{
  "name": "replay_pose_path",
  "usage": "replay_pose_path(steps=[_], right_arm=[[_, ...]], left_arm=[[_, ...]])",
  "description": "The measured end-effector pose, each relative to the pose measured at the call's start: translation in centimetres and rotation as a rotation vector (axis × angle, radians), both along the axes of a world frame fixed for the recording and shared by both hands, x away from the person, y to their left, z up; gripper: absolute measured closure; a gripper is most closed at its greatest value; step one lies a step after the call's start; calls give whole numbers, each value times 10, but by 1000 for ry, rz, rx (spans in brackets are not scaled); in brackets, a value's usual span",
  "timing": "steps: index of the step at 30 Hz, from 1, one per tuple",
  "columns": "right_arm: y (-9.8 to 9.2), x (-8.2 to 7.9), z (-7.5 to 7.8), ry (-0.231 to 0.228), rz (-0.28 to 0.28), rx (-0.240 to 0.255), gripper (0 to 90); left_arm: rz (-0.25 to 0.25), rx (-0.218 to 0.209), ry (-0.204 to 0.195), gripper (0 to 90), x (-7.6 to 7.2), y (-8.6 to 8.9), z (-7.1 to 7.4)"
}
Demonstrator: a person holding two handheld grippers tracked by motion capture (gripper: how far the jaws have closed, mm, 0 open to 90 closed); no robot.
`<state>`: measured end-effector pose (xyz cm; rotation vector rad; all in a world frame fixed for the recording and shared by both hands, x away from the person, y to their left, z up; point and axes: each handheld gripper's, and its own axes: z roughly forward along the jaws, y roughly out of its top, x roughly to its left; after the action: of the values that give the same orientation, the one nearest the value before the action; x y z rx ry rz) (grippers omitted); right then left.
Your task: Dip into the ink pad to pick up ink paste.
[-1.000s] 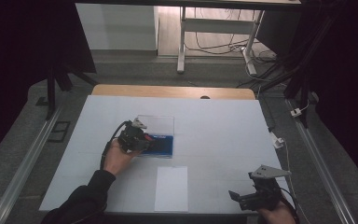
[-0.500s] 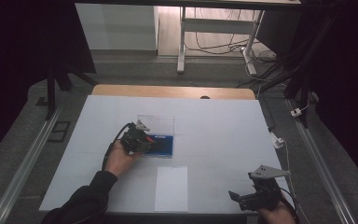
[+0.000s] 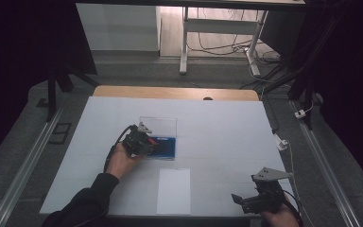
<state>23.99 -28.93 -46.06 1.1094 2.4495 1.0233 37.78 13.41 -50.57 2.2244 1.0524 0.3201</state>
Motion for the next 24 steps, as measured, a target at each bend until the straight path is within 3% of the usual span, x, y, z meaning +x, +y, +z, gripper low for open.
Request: replay_pose_path(steps=[2,4,8,9,13,19,24], right_arm=[[0,0,0,0,0,1,0],[0,0,0,0,0,-1,0],[0,0,0,-2,3,-2,0],[0,0,0,-1,2,-2,0],[0,0,0,-2,2,-1,0],[0,0,0,0,-2,3,0],[-1,0,0,-3,2,1,0]], left_arm=[[1,-22,7,586,1,2,-1],[4,-16,5,586,0,1,-1],[13,69,-48,586,-7,-10,1],[13,68,-49,586,-7,-10,1],[16,2,-9,585,-2,-2,0],[7,20,-18,583,-2,-4,1],[8,8,-4,582,0,-2,2]])
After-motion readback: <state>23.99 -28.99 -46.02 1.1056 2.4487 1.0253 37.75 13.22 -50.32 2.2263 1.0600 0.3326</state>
